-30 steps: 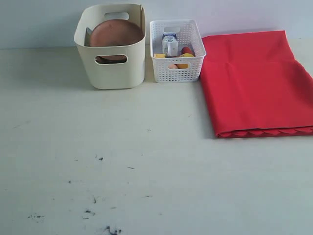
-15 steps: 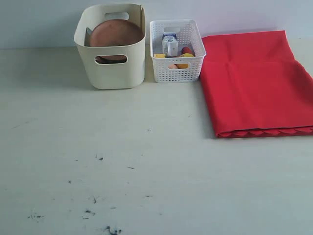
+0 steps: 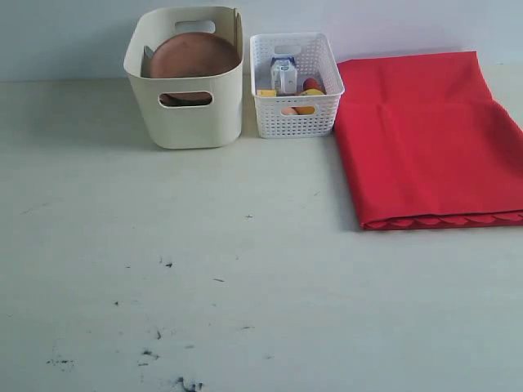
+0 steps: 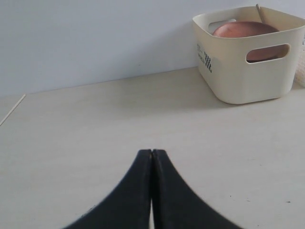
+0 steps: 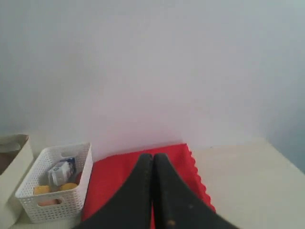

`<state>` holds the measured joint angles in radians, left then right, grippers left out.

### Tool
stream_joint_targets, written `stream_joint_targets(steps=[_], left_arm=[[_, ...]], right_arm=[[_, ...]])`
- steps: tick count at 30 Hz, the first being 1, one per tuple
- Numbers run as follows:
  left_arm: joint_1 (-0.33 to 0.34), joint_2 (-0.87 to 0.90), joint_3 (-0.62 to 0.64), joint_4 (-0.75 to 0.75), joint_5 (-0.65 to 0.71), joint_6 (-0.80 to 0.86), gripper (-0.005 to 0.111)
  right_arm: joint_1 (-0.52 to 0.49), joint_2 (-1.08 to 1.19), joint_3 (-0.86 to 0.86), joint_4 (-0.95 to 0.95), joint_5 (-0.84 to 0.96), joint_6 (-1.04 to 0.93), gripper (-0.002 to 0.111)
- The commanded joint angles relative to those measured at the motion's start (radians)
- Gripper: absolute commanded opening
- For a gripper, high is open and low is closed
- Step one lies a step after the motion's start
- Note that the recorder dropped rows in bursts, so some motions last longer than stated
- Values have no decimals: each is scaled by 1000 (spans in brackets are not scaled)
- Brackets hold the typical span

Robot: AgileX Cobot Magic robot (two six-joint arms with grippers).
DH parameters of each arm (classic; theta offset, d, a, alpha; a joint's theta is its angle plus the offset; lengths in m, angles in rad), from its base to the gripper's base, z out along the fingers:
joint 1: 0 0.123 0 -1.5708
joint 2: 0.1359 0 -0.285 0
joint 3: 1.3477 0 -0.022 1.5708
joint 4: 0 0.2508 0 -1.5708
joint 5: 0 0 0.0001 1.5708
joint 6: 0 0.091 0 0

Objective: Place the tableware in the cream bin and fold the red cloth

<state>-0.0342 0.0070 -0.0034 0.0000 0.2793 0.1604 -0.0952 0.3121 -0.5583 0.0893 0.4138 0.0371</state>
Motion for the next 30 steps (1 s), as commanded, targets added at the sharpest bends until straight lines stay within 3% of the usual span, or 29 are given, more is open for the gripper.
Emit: stream_joint_targets(steps=[1, 9, 19, 30], left_arm=[[2, -7, 3, 0, -4, -8, 0], [2, -7, 3, 0, -4, -8, 0], [2, -7, 3, 0, -4, -8, 0], [2, -7, 3, 0, -4, -8, 0]], right_arm=[[-4, -82, 170, -48, -70, 70, 0], [-4, -161, 343, -45, -72, 79, 0], [105, -186, 501, -113, -133, 147, 0], [142, -215, 558, -181, -158, 147, 0]])
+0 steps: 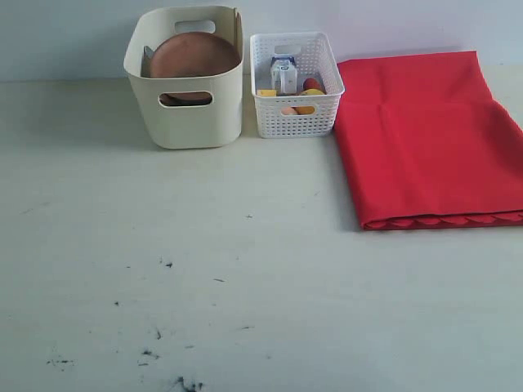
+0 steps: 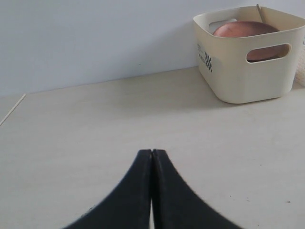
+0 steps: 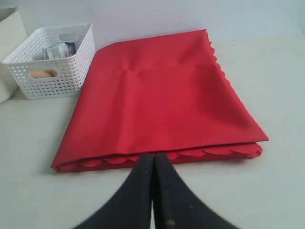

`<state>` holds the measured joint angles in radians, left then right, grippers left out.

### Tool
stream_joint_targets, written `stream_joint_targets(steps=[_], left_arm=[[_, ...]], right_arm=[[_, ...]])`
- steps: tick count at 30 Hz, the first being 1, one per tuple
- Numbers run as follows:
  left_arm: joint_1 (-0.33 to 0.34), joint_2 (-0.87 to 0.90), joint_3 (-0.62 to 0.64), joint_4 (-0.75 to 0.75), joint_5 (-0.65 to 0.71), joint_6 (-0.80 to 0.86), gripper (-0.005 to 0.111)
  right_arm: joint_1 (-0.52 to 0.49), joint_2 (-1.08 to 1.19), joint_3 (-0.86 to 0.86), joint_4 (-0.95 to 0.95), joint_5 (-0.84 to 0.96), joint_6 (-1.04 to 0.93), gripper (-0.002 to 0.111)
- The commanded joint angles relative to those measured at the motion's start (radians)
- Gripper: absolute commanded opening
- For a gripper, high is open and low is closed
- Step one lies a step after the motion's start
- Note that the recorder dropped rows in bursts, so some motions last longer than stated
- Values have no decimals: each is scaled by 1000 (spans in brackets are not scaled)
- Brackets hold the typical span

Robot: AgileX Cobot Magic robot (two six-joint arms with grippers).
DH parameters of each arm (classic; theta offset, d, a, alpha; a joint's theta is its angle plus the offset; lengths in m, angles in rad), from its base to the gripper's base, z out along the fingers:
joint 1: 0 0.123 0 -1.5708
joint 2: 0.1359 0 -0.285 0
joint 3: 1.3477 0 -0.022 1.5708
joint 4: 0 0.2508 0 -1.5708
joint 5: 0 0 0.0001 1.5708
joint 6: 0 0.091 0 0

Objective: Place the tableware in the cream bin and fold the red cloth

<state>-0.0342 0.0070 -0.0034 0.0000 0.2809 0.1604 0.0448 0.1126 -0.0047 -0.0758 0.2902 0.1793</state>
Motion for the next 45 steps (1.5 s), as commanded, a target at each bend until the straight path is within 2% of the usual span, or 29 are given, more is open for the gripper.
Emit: stream_joint_targets(steps=[1, 13, 45], left_arm=[[2, -7, 3, 0, -6, -8, 0], [2, -7, 3, 0, -6, -8, 0], [2, -7, 3, 0, -6, -8, 0]], right_arm=[[2, -20, 5, -21, -34, 2, 0], [2, -113, 5, -41, -30, -3, 0], [2, -113, 5, -29, -39, 6, 0]])
